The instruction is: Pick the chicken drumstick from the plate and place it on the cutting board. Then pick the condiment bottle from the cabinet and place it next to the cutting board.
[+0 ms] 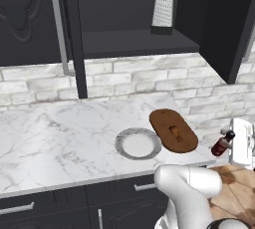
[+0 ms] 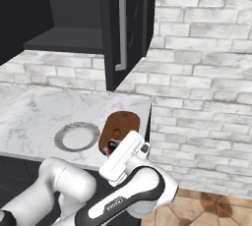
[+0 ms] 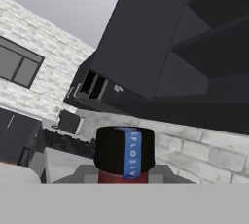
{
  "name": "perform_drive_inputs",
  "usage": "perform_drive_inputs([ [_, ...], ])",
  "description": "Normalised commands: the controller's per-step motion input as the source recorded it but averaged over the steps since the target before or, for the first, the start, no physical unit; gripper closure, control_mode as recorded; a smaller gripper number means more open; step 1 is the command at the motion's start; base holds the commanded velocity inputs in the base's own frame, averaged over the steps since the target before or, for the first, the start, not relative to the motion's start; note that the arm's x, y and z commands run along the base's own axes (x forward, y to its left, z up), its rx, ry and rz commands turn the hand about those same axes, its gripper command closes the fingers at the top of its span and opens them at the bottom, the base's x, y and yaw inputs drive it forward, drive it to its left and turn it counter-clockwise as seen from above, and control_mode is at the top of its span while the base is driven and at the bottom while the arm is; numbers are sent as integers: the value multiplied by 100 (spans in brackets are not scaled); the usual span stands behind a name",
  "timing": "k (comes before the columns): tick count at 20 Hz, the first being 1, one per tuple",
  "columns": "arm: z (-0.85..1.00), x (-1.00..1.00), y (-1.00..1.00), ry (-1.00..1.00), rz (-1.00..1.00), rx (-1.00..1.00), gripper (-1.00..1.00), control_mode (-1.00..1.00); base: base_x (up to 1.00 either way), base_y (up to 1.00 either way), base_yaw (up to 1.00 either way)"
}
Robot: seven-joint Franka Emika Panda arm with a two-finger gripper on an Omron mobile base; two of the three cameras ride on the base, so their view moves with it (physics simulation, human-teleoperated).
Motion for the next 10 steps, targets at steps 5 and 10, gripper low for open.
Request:
perform_drive_inputs([
  [5, -26, 0, -4, 0, 0, 0, 100, -100, 0, 0, 0],
  [10, -26, 7, 0, 0, 0, 2, 100, -100, 0, 0, 0],
])
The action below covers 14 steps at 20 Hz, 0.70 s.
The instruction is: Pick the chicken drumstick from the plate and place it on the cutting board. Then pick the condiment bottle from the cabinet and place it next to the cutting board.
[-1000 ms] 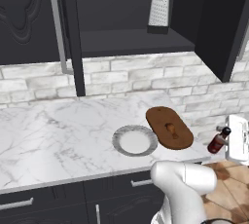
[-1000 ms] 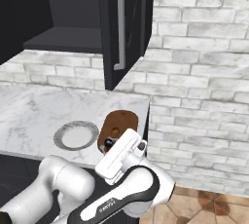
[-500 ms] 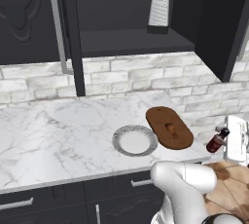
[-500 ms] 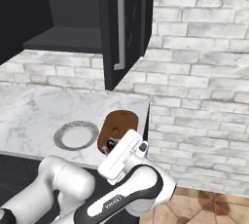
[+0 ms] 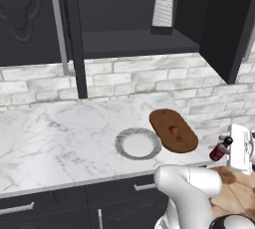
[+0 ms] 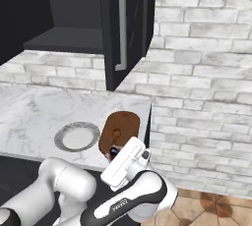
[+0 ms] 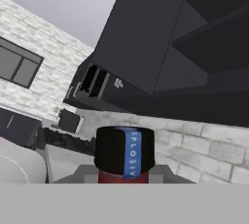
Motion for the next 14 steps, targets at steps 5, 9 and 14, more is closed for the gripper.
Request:
perform_drive_inputs([
  [5, -14, 17, 0, 0, 0, 6, 100, -100, 0, 0, 0],
  [9, -2, 18, 0, 0, 0, 6, 100, -100, 0, 0, 0],
  [14, -4, 8, -7, 0, 0, 1, 100, -100, 0, 0, 0],
])
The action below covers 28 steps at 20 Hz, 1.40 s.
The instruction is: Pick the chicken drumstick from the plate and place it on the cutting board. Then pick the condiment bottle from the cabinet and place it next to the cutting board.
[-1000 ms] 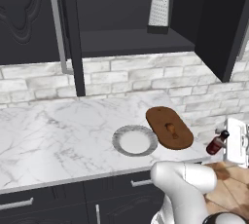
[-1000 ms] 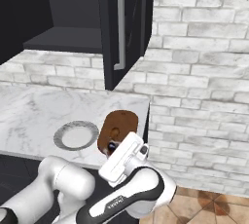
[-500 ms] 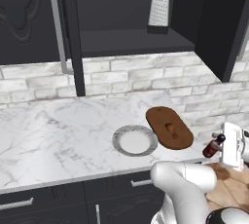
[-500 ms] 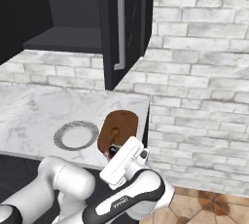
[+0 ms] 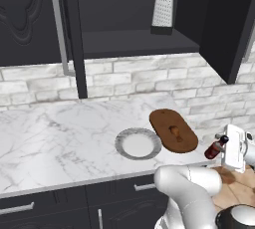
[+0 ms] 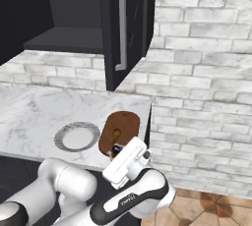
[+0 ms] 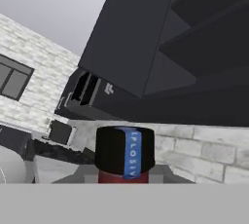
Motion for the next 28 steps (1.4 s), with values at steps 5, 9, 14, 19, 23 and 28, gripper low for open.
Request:
perform_drive_inputs([
  [5, -16, 12, -10, 0, 0, 0, 100, -100, 0, 0, 0],
  [9, -21, 20, -9, 0, 0, 0, 100, -100, 0, 0, 0],
  [14, -24, 28, -6, 0, 0, 0, 100, -100, 0, 0, 0],
  [19, -26, 31, -9, -1, 0, 0, 100, -100, 0, 0, 0],
  [23, -23, 24, -15, 0, 0, 0, 100, -100, 0, 0, 0],
  [28, -20, 15, -19, 0, 0, 0, 100, -100, 0, 0, 0],
])
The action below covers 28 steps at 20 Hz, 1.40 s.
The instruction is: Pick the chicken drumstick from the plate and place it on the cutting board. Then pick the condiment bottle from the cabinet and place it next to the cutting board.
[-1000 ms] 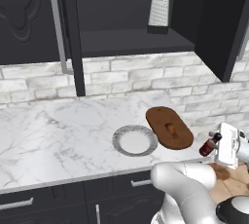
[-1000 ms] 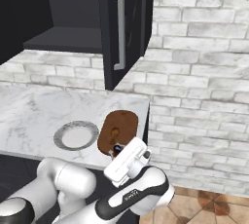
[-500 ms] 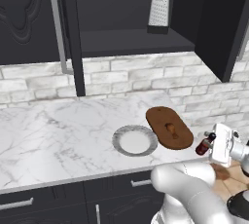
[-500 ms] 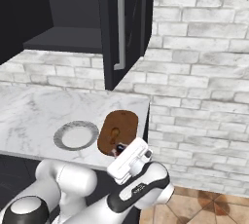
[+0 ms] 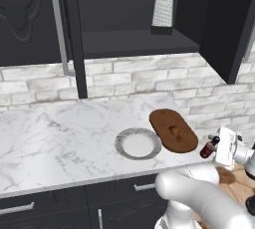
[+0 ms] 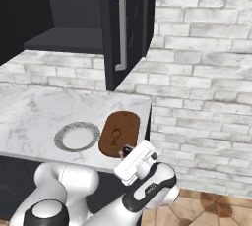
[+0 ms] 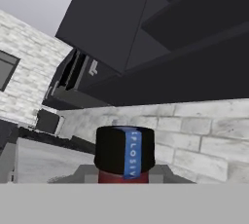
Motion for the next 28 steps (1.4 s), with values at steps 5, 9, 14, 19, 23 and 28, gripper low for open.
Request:
perform_drive_inputs([
  [5, -20, 15, -11, -1, 0, 0, 100, -100, 0, 0, 0],
  [9, -20, 20, 0, -3, 0, 0, 100, -100, 0, 0, 0],
  [14, -18, 19, 0, -3, 0, 0, 100, -100, 0, 0, 0],
  [19, -15, 10, 0, -4, 0, 0, 100, -100, 0, 0, 0],
  [23, -16, 0, 1, -6, 0, 0, 100, -100, 0, 0, 0],
  [28, -15, 0, 9, -9, 0, 0, 100, -100, 0, 0, 0],
])
